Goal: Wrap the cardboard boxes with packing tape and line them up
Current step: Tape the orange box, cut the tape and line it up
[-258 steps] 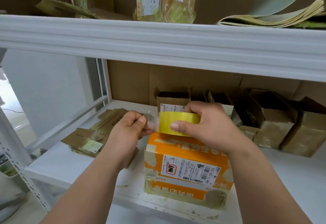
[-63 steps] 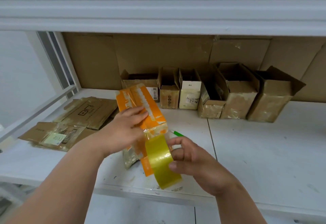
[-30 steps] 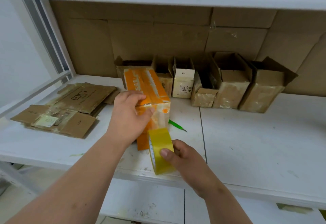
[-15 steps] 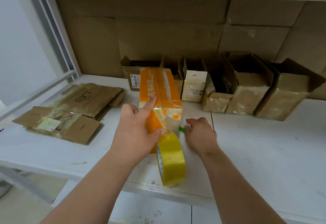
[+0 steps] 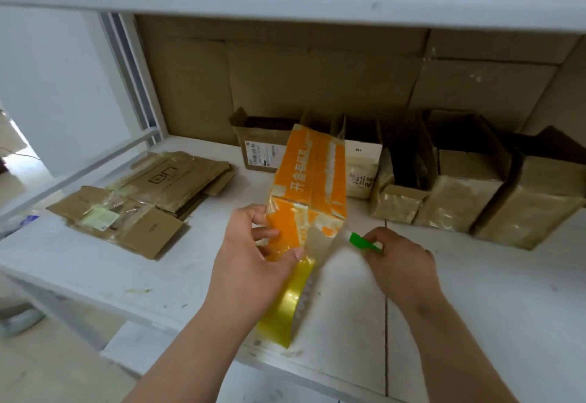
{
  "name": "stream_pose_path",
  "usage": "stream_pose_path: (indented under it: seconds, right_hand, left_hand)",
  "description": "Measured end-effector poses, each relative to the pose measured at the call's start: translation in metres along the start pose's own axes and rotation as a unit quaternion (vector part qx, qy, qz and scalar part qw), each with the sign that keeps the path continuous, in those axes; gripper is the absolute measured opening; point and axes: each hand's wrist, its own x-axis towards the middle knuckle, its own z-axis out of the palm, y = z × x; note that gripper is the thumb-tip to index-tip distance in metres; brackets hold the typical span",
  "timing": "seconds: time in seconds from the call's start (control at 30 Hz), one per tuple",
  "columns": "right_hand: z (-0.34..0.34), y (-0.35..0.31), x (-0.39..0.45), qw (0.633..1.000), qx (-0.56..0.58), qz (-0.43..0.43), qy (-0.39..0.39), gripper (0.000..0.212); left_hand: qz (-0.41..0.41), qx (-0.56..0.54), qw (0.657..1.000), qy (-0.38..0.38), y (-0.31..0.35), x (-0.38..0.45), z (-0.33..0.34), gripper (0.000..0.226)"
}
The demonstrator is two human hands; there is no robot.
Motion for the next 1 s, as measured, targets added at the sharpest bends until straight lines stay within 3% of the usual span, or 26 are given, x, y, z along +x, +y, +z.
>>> stream_pose_path:
  seconds: [0.13, 0.23, 0.3, 0.4, 0.47, 0.57, 0.67, 1.0]
  right_hand:
    - [-0.023, 0.009, -0.023, 0.976, 0.216, -0.003, 0.014, 0.031]
    - [-0.04, 0.007, -0.041, 0.901, 0.433, 0.026, 0.025, 0.029]
    - [-0.05, 0.001, -0.048, 0.878, 0.476, 0.011, 0.05, 0.018]
    - [-0.061, -0.014, -0.055, 0.889, 0.449, -0.05, 0.071, 0.023]
    - [-0.061, -0.026, -0.058, 0.903, 0.419, -0.091, 0.04, 0.032]
    - [-0.051, -0.038, -0.06, 0.946, 0.271, -0.178, 0.027, 0.03]
    - [-0.043, -0.05, -0.058, 0.95, 0.191, -0.24, 0.048, 0.027]
    - [-0.037, -0.077, -0.05, 0.962, 0.099, -0.253, 0.037, 0.032]
  left_hand:
    - [0.04, 0.035, 0.998, 0.02, -0.006, -0.005, 0.01, 0.043]
    - [0.026, 0.032, 0.999, 0.033, -0.008, -0.008, 0.012, 0.053]
    - [0.009, 0.015, 0.999, 0.042, -0.007, -0.01, 0.013, 0.053]
    - [-0.021, -0.019, 0.999, 0.044, -0.005, -0.012, 0.016, 0.047]
    - [-0.046, -0.041, 0.997, 0.041, -0.003, -0.011, 0.017, 0.042]
    - [-0.073, -0.047, 0.996, 0.038, -0.003, -0.011, 0.016, 0.028]
    - [-0.084, -0.056, 0.994, 0.035, -0.004, -0.011, 0.015, 0.018]
    - [-0.103, -0.145, 0.984, 0.026, -0.005, -0.01, 0.011, 0.025]
